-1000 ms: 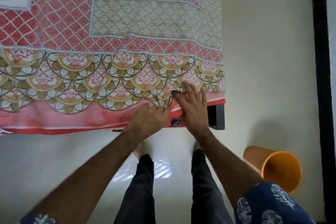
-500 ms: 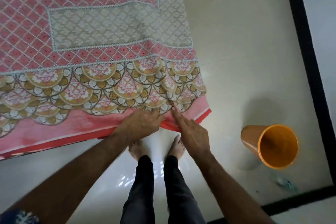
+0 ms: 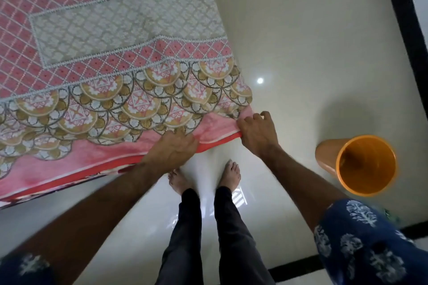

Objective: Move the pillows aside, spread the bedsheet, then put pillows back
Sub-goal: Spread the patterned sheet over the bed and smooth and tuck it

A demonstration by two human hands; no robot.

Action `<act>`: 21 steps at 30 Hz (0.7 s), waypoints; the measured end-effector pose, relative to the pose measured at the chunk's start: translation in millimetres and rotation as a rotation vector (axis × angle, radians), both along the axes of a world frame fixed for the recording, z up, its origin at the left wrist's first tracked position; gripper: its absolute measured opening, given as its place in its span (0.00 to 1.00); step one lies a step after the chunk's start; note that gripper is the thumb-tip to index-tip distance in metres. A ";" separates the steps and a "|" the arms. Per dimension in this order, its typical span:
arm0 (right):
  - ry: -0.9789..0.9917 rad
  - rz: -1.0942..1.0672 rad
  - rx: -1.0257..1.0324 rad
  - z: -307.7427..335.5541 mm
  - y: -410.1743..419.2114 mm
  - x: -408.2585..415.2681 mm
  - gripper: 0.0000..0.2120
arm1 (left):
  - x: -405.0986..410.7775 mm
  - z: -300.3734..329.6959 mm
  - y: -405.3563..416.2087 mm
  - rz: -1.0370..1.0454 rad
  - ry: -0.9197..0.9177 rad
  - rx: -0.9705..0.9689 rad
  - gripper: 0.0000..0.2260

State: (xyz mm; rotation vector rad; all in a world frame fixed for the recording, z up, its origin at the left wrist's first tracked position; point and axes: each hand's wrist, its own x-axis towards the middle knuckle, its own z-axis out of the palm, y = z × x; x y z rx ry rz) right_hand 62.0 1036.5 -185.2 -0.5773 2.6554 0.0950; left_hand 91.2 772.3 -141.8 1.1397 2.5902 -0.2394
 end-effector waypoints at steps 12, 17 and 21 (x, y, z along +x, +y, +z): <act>-0.041 -0.042 0.002 25.2 32.9 63.9 0.08 | 20.2 12.1 4.5 -0.267 -0.157 -0.046 0.05; 0.006 -0.078 0.034 9.2 44.8 60.1 0.06 | 25.2 11.8 19.8 -0.214 -0.133 -0.031 0.07; -0.292 -0.056 0.316 1.9 51.6 55.5 0.10 | 36.9 -2.2 19.5 -0.118 -0.126 -0.118 0.12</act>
